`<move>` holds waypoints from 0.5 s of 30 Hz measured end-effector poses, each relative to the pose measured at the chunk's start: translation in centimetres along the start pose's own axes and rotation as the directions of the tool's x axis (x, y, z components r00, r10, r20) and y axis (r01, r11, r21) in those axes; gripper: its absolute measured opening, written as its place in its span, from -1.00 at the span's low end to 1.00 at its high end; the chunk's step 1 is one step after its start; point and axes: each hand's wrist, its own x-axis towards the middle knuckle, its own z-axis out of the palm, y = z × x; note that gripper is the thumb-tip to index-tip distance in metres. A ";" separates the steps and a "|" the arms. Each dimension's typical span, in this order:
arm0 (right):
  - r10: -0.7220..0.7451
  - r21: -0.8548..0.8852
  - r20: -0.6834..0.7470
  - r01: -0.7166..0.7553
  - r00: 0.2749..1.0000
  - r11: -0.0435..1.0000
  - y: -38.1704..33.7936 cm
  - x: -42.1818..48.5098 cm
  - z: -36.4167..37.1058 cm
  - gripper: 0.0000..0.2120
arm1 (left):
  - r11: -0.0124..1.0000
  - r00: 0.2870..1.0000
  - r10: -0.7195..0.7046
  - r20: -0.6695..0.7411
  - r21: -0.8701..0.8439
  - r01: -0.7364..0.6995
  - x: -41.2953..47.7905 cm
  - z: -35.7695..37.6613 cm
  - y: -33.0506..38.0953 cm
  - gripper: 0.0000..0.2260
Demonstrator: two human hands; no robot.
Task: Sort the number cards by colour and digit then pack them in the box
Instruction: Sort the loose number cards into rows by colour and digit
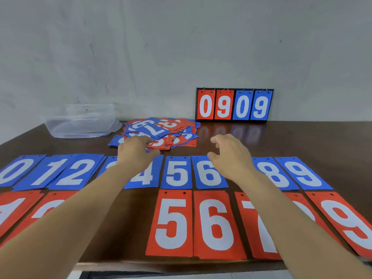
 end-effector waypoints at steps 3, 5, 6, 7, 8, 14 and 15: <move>-0.005 0.011 0.059 0.004 0.998 1.000 -1.7 3.3 1.2 -0.57 | 0.998 0.998 -0.063 0.012 -0.027 0.063 2.6 -0.8 -3.3 -0.55; 0.024 0.032 0.085 -0.027 0.996 0.999 -2.5 5.5 2.4 -0.59 | 0.993 0.994 -0.108 0.020 -0.047 0.109 4.5 -1.0 -5.8 -0.56; 0.044 0.043 0.096 -0.048 0.994 0.998 -2.9 6.5 3.1 -0.60 | 0.991 0.992 -0.122 0.025 -0.053 0.123 5.4 -1.1 -7.1 -0.57; 0.061 0.056 0.108 -0.067 0.992 0.996 -3.2 7.5 3.7 -0.60 | 0.989 0.991 -0.132 0.031 -0.056 0.134 6.4 -1.1 -8.3 -0.58; 0.075 0.065 0.121 -0.083 0.990 0.994 -3.5 8.5 4.3 -0.61 | 0.987 0.989 -0.144 0.039 -0.059 0.146 7.4 -1.1 -9.3 -0.59; 0.173 0.071 0.169 -0.187 0.970 0.980 -4.7 13.1 7.8 -0.60 | 0.984 0.987 -0.144 0.077 -0.097 0.151 13.5 0.1 -11.9 -0.57; 0.184 0.070 0.175 -0.198 0.967 0.978 -4.9 13.7 8.5 -0.60 | 0.986 0.987 -0.132 0.088 -0.092 0.140 14.5 0.5 -11.9 -0.55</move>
